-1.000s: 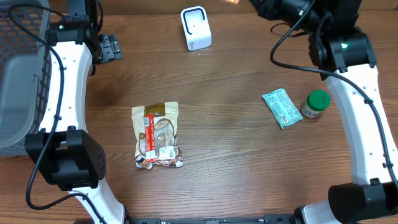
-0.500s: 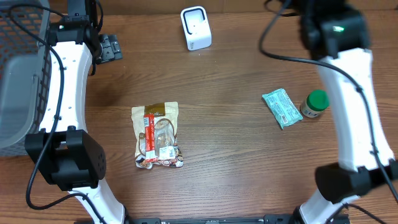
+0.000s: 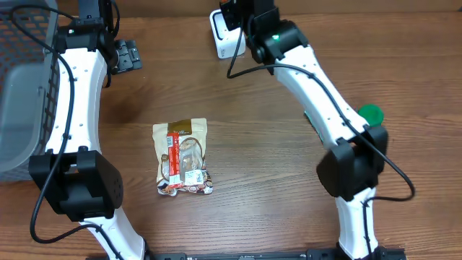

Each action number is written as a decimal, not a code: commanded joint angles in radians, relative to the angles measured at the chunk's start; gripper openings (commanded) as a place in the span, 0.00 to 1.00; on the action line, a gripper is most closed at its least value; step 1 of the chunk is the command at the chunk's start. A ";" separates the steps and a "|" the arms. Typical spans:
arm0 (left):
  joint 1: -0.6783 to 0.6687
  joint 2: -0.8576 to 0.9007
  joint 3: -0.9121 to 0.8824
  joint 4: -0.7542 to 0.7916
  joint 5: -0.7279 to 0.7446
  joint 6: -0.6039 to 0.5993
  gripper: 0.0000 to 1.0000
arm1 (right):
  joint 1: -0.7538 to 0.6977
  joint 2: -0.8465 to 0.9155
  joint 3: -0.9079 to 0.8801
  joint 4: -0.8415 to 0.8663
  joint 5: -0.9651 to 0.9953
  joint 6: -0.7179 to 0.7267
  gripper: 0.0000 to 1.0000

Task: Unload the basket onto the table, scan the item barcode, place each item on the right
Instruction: 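Hold the Kleenex pack over the scanner window with the right gripper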

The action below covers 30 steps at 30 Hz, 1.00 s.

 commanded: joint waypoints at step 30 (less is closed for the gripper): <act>-0.003 0.001 0.002 0.001 -0.013 0.019 1.00 | -0.008 0.271 0.010 0.103 0.096 -0.038 0.04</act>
